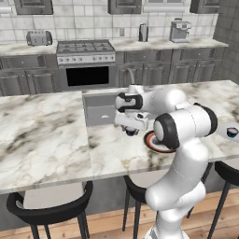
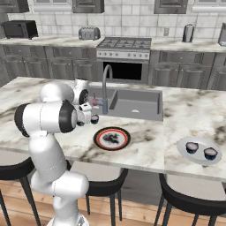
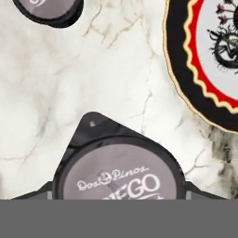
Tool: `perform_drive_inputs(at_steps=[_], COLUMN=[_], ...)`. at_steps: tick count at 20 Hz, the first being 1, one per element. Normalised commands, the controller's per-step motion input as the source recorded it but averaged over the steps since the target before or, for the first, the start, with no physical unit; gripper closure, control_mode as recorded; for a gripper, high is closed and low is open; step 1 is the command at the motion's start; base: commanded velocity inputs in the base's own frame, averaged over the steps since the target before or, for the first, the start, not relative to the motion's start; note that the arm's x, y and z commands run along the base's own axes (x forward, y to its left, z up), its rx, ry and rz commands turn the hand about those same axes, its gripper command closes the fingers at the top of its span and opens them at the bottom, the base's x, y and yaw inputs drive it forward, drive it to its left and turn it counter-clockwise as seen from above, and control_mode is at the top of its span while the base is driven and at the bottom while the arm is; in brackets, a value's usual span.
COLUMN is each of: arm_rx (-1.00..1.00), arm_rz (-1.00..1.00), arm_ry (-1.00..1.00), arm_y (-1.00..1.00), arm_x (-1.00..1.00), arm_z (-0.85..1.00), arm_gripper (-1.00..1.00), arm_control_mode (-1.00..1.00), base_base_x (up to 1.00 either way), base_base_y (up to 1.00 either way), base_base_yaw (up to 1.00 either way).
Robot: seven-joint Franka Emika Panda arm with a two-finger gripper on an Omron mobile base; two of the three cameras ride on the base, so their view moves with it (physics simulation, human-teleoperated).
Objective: Place two yogurt containers on each plate.
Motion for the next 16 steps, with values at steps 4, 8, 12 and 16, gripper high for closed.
perform_drive_inputs(at_steps=[4, 8, 12, 16], arm_rx=[0.0, 0.0, 0.0, 0.0], arm_rz=[-0.21, -0.24, -0.22, -0.17], arm_ry=[0.0, 0.0, 0.0, 0.0], arm_y=[-0.69, -0.7, -0.68, -0.61], arm_x=[-0.35, -0.25, -0.14, -0.04], arm_z=[0.0, 0.0, 0.0, 0.0], arm_gripper=[1.0, 1.0, 1.0, 1.0], arm_control_mode=[-1.0, -1.0, -1.0, -1.0], base_base_x=[0.0, 0.0, 0.0, 0.0], base_base_y=[0.0, 0.0, 0.0, 0.0], base_base_yaw=[0.0, 0.0, 0.0, 0.0])
